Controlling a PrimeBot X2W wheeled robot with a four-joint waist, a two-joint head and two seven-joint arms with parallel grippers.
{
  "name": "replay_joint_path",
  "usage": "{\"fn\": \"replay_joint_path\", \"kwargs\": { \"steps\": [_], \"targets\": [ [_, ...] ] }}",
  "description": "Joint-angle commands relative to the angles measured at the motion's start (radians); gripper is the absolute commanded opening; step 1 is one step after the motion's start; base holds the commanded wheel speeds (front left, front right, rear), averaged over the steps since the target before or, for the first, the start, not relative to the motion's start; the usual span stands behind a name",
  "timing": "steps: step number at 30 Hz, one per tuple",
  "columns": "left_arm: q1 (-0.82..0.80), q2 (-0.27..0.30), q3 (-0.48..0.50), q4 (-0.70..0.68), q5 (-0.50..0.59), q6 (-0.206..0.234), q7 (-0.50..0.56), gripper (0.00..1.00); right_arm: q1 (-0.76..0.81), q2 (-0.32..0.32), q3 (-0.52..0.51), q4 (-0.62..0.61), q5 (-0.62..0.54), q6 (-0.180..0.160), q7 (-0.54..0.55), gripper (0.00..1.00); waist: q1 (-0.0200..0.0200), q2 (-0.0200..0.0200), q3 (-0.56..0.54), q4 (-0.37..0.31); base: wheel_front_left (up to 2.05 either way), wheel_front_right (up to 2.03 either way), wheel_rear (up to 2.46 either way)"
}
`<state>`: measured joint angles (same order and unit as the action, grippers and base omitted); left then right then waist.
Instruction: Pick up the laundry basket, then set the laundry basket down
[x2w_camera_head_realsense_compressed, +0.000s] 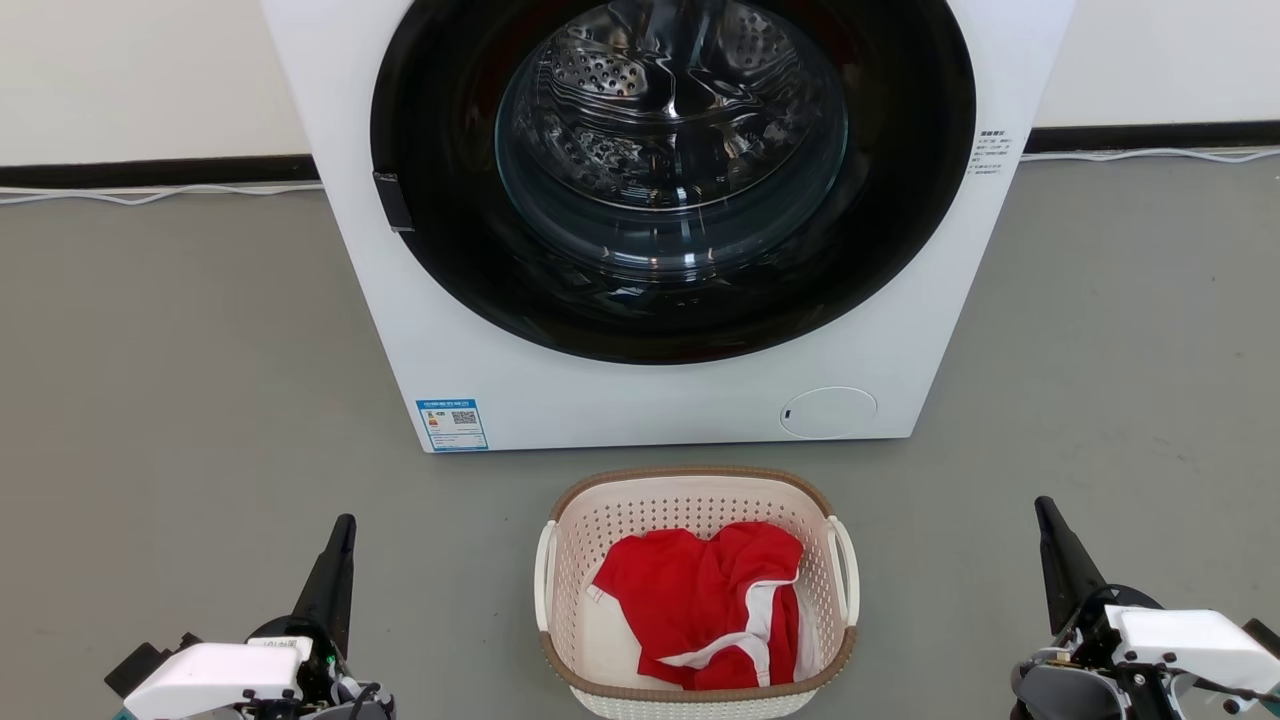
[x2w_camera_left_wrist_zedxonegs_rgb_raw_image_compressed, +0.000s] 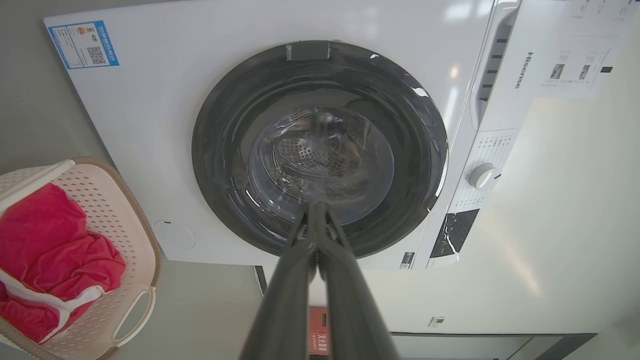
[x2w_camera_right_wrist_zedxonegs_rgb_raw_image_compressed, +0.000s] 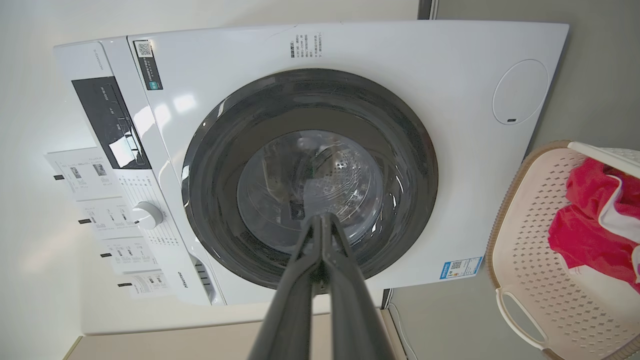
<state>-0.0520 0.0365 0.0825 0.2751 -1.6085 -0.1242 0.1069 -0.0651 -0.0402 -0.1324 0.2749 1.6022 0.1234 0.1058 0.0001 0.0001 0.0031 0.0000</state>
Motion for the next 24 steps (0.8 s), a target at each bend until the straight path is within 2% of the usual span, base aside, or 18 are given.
{"fn": "replay_joint_path", "kwargs": {
  "steps": [1,24],
  "targets": [
    [-0.056,0.014,0.031,-0.03,0.0,-0.007,0.006,0.0,-0.043,-0.01,0.019,-0.03,0.006,0.007,0.007,0.0,-0.0001,-0.0001,0.0,0.0,0.0,0.0,0.0],
    [-0.056,0.014,0.031,-0.03,0.0,-0.007,0.006,0.0,-0.043,-0.01,0.019,-0.03,0.007,0.007,0.007,0.0,-0.0001,-0.0001,0.0,0.0,0.0,0.0,0.0]
  ]
}}
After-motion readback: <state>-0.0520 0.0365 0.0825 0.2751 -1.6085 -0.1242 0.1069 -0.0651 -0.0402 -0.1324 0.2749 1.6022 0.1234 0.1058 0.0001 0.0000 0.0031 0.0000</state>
